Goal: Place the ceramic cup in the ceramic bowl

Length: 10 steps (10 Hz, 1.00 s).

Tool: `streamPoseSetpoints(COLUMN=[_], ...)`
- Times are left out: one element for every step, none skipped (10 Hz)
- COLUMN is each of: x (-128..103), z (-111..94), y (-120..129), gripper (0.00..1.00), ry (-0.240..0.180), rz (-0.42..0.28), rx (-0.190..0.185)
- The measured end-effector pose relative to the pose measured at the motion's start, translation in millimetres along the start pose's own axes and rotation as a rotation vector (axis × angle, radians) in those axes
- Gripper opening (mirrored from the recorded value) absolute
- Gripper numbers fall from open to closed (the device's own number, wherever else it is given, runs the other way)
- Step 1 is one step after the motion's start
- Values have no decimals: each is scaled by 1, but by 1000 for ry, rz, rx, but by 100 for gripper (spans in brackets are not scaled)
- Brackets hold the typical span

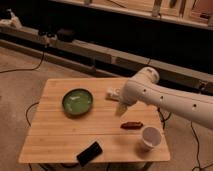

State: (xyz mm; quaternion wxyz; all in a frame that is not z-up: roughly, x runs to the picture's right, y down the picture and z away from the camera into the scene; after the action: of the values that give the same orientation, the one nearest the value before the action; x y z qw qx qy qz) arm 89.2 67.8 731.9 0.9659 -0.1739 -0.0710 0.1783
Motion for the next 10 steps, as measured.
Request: streamPoseSetpoints(x=[0,0,0,0,0,0,0,3,13,28], z=[0,0,0,0,0,0,0,-1,-9,-21], y=[0,0,0,0,0,0,0,-1,-5,-9], gripper=[80,80,80,80,80,80,80,80,80,80], ry=[0,0,0,0,0,0,2,12,37,62], rz=[0,0,0,0,0,0,0,8,63,150], rx=[0,0,0,0,0,0,0,-4,-11,-18])
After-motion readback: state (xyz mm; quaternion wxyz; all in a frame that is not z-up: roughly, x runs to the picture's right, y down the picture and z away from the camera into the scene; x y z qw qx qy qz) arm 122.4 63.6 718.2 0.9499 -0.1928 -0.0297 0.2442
